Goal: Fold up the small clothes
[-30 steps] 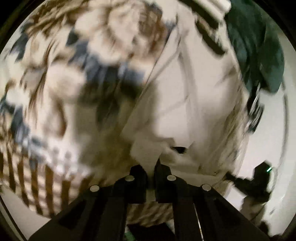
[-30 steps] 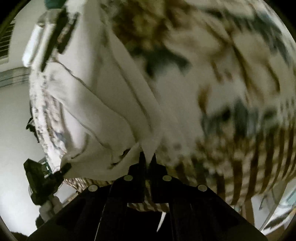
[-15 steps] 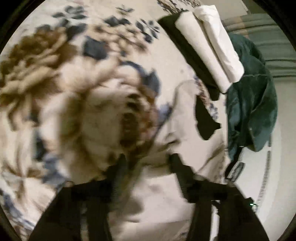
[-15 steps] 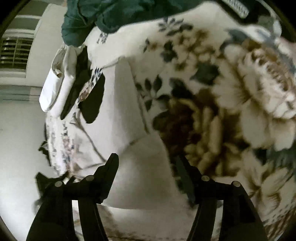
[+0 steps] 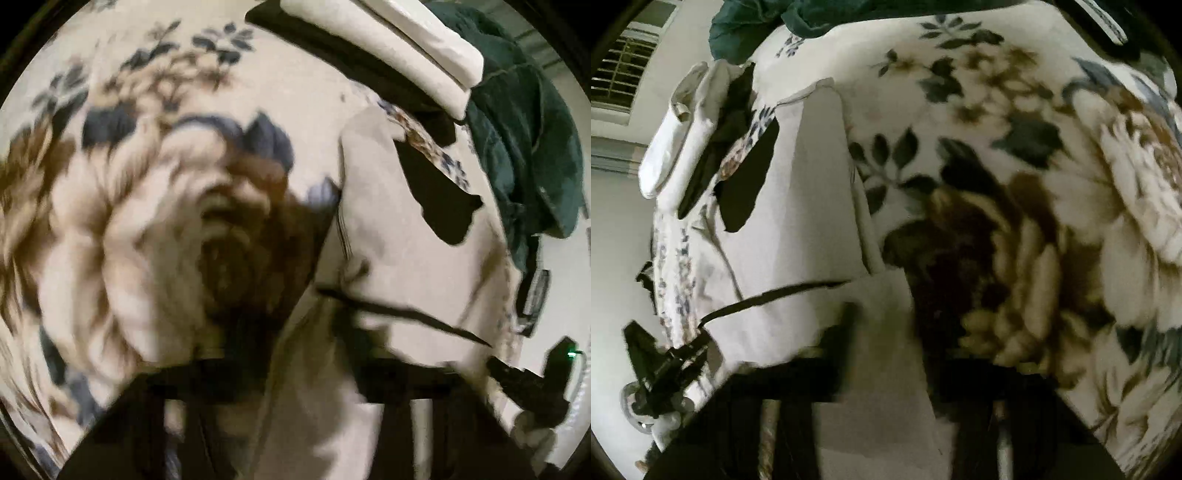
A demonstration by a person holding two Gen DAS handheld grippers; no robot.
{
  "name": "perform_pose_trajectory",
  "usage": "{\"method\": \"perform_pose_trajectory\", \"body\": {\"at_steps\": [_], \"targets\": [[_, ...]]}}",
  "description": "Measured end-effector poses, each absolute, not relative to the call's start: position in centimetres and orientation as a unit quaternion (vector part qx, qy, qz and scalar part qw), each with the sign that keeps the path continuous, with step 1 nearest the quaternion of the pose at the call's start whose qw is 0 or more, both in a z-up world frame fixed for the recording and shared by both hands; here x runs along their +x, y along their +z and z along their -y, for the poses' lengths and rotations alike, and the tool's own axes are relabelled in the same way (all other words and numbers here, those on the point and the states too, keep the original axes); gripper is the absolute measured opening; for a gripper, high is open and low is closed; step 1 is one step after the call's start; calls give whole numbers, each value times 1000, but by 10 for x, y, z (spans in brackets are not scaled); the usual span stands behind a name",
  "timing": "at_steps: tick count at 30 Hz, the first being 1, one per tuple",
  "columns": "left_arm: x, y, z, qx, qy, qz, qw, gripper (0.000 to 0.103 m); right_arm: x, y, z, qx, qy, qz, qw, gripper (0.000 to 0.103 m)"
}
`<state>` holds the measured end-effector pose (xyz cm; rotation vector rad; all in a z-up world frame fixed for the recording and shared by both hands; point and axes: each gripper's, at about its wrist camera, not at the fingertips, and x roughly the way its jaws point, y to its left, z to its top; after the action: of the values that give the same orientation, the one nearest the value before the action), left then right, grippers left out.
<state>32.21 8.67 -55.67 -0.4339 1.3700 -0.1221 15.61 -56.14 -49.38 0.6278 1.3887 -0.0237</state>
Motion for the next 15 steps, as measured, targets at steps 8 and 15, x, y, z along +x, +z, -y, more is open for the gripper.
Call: {"method": "perform_pose_trajectory", "body": {"at_steps": [8,15], "targets": [[351,-550,-119,-245,-54,-641,726,28,175,-495,572,284,-27,-650,705,12],[424,-522,-68,-174,-126,-616,758,68,249,-466,567,236,-5,-635,736,57]]}}
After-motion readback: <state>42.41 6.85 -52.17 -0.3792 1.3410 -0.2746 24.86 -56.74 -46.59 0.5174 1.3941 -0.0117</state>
